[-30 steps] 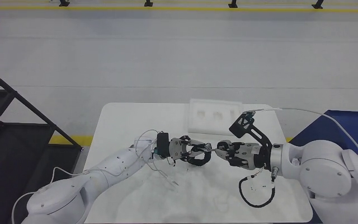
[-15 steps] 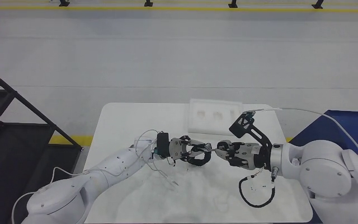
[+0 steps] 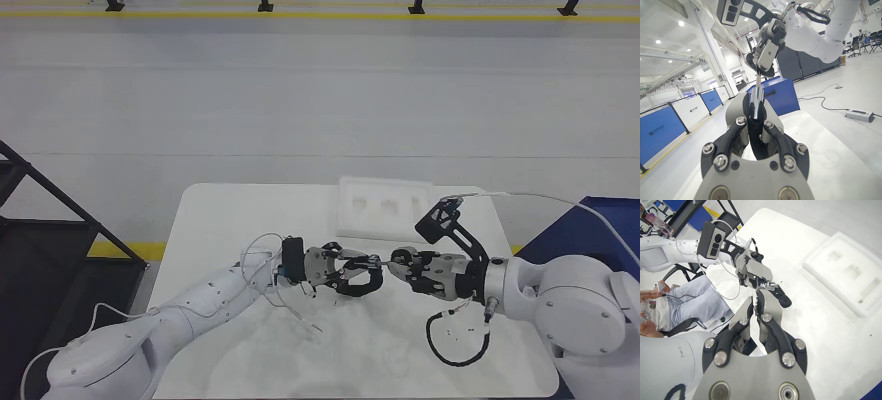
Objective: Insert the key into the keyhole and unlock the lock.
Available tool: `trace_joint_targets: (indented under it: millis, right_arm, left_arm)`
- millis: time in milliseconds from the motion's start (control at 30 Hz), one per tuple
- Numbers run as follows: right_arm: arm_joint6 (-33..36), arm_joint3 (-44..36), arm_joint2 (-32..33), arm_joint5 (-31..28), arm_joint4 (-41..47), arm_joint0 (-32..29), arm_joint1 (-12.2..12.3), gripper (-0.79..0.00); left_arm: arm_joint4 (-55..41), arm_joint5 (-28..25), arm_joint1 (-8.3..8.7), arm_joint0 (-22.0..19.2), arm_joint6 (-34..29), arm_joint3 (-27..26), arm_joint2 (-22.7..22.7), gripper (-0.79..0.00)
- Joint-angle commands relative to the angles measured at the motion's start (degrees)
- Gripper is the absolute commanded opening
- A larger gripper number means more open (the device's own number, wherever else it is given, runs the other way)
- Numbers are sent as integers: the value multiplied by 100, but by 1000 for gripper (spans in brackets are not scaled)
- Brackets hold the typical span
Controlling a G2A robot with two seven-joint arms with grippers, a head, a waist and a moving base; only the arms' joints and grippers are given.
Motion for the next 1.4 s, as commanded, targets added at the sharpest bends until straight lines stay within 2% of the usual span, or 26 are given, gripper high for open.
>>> trace_joint_targets:
  millis: [0,200,267,367,833,1367]
  right_arm:
    - [-20,-1,65,16,46,-61,6,-785]
    - [-141,100,196,-229,609,-223,6,-785]
    - [21,224,176,-424,963,-246,8,-785]
    - [291,445,125,-330,961,-186,24,-785]
    - [677,1038,-676,-409,1378,468,-44,-785]
    - [709,988,-895,-615,1632,729,-60,-785]
  left_arm:
    - [81,41,21,44,8,7,-74,-785]
    - [360,78,54,163,390,36,-257,-785]
    - [456,182,51,187,537,37,-301,-785]
    - [430,259,49,222,614,-5,-342,-785]
    - [899,213,54,89,567,-332,-377,-785]
    - [1070,92,0,156,446,-365,-480,-785]
